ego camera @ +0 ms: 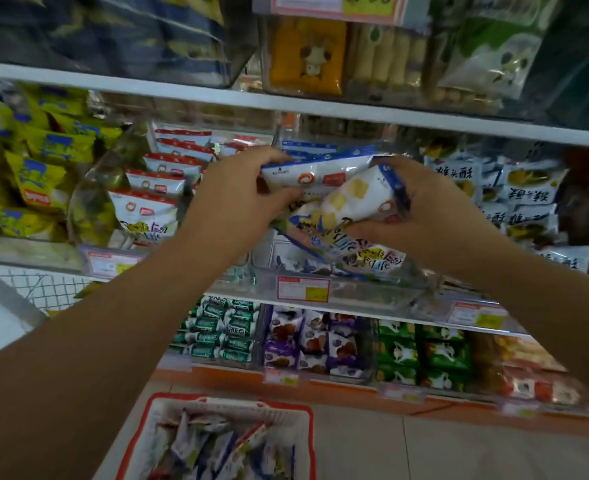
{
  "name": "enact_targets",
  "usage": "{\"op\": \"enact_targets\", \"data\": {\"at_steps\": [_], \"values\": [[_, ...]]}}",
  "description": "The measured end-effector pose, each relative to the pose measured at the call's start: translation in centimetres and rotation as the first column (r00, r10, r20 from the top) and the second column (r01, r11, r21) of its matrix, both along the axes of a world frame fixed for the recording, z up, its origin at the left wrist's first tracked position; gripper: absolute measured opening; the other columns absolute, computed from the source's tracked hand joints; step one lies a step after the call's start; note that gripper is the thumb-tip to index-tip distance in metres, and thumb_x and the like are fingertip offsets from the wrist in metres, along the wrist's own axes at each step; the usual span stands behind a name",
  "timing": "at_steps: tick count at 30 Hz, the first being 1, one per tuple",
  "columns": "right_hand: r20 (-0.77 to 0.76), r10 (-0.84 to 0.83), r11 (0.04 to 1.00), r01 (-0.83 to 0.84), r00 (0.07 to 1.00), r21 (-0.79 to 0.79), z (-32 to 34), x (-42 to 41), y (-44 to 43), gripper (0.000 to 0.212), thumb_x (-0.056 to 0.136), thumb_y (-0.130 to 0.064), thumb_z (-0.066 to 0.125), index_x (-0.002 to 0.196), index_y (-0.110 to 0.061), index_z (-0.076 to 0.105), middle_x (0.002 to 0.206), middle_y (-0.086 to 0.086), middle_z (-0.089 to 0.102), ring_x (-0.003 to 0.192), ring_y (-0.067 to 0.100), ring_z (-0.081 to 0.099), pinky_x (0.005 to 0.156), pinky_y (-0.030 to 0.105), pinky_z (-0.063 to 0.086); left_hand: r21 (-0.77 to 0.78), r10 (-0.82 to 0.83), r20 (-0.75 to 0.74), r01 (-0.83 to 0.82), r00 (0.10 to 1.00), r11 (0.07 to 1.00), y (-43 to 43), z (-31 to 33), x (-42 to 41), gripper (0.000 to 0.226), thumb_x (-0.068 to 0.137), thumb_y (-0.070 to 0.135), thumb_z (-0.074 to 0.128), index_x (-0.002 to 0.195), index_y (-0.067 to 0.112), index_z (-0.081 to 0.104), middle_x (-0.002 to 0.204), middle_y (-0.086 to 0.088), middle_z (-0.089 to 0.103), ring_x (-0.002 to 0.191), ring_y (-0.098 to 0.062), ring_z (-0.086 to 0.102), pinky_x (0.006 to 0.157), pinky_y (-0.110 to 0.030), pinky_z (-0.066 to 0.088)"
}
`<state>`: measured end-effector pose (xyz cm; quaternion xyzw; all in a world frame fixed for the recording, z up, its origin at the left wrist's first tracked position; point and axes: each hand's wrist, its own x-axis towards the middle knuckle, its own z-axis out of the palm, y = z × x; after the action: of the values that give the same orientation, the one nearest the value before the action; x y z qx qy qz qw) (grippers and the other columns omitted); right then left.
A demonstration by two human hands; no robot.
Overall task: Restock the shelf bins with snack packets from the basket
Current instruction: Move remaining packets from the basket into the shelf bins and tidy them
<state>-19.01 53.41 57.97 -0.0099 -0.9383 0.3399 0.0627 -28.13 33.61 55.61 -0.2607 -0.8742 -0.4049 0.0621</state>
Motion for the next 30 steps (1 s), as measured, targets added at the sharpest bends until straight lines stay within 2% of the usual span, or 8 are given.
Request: {"op": "enact_targets", "data": {"at_steps": [2, 4, 8, 12, 16, 18, 25, 30], "values": [[0.012, -0.016, 0.996, 0.015, 1.0, 0.087, -0.6, -0.3, 1.4, 0.032, 0.076, -0.033, 0.08, 0.095, -0.034, 0.054, 0.081, -0.021, 0.065, 0.069, -0.01, 0.058, 0.06, 0.002, 0.042, -0.058, 0.032, 0.019, -0.031, 0.999, 0.998, 0.3, -1.1, -0.9, 0.037, 0.087, 0.032, 0.071, 0.121, 0.02, 0.064, 0.094, 0.008, 0.062, 0.073, 0.001, 0.055, 0.057, -0.003, 0.039], [0.038, -0.04, 0.975, 0.03, 0.998, 0.221, -1.5, -0.6, 2.8, 0.028, 0.08, -0.033, 0.078, 0.085, -0.032, 0.051, 0.061, -0.015, 0.056, 0.058, -0.014, 0.054, 0.052, 0.005, 0.04, -0.112, 0.052, 0.037, -0.048, 0.998, 0.993, 0.7, -2.1, -1.7, 0.036, 0.087, 0.033, 0.07, 0.121, 0.02, 0.064, 0.093, 0.006, 0.063, 0.07, 0.001, 0.055, 0.054, -0.003, 0.036], [0.274, -0.1, 0.826, -0.074, 0.956, 0.559, -4.3, -2.3, 4.8, 0.049, 0.085, -0.047, 0.067, 0.123, -0.019, 0.053, 0.101, 0.003, 0.064, 0.084, 0.018, 0.062, 0.072, 0.035, 0.056, -0.259, 0.034, 0.083, -0.011, 0.996, 0.966, 1.8, -4.0, -2.5, 0.03, 0.091, 0.033, 0.066, 0.117, 0.02, 0.065, 0.106, -0.003, 0.069, 0.077, -0.013, 0.056, 0.058, -0.019, 0.038], [0.349, -0.109, 0.683, -0.185, 0.931, 0.707, -6.4, -3.2, 4.9, 0.051, 0.087, -0.049, 0.061, 0.128, -0.023, 0.046, 0.115, 0.001, 0.062, 0.099, 0.023, 0.061, 0.07, 0.031, 0.047, -0.385, 0.01, 0.093, 0.027, 0.996, 0.923, 2.4, -4.3, -2.6, 0.031, 0.094, 0.033, 0.061, 0.122, 0.019, 0.063, 0.108, -0.006, 0.068, 0.074, -0.015, 0.052, 0.064, -0.026, 0.038], [0.299, -0.091, 0.543, -0.204, 0.95, 0.815, -7.8, -3.9, 5.1, 0.054, 0.083, -0.055, 0.061, 0.126, -0.024, 0.052, 0.12, -0.002, 0.062, 0.111, 0.022, 0.059, 0.095, 0.037, 0.043, -0.498, -0.063, 0.055, 0.082, 0.996, 0.863, 2.8, -4.0, -2.2, 0.027, 0.095, 0.032, 0.06, 0.119, 0.021, 0.063, 0.111, -0.006, 0.068, 0.089, -0.022, 0.061, 0.074, -0.034, 0.05], [0.267, -0.083, 0.477, -0.197, 0.96, 0.857, -8.4, -4.2, 5.5, 0.058, 0.08, -0.061, 0.059, 0.127, -0.028, 0.053, 0.119, -0.004, 0.062, 0.108, 0.021, 0.061, 0.099, 0.04, 0.041, -0.524, -0.092, 0.085, 0.124, 0.992, 0.843, 2.9, -3.8, -1.9, 0.024, 0.095, 0.031, 0.06, 0.116, 0.021, 0.064, 0.107, -0.005, 0.068, 0.087, -0.021, 0.061, 0.073, -0.033, 0.05], [0.286, -0.028, 0.463, -0.241, 0.958, 0.853, -8.4, -4.9, 6.2, 0.053, 0.079, -0.064, 0.059, 0.12, -0.03, 0.058, 0.106, -0.005, 0.066, 0.099, 0.02, 0.063, 0.096, 0.04, 0.04, -0.48, -0.207, 0.244, 0.304, 0.947, 0.823, 3.8, -4.2, -1.7, 0.027, 0.092, 0.028, 0.064, 0.118, 0.018, 0.064, 0.114, 0.0, 0.064, 0.088, -0.01, 0.051, 0.063, -0.019, 0.036], [0.4, 0.055, 0.57, -0.358, 0.915, 0.74, -7.1, -5.4, 7.0, 0.046, 0.087, -0.053, 0.061, 0.125, -0.027, 0.061, 0.109, -0.003, 0.069, 0.102, 0.019, 0.063, 0.097, 0.039, 0.043, -0.43, -0.261, 0.33, 0.39, 0.907, 0.814, 5.5, -4.5, -2.2, 0.023, 0.094, 0.025, 0.063, 0.115, 0.017, 0.063, 0.112, 0.0, 0.063, 0.09, -0.012, 0.055, 0.076, -0.025, 0.044]]}}
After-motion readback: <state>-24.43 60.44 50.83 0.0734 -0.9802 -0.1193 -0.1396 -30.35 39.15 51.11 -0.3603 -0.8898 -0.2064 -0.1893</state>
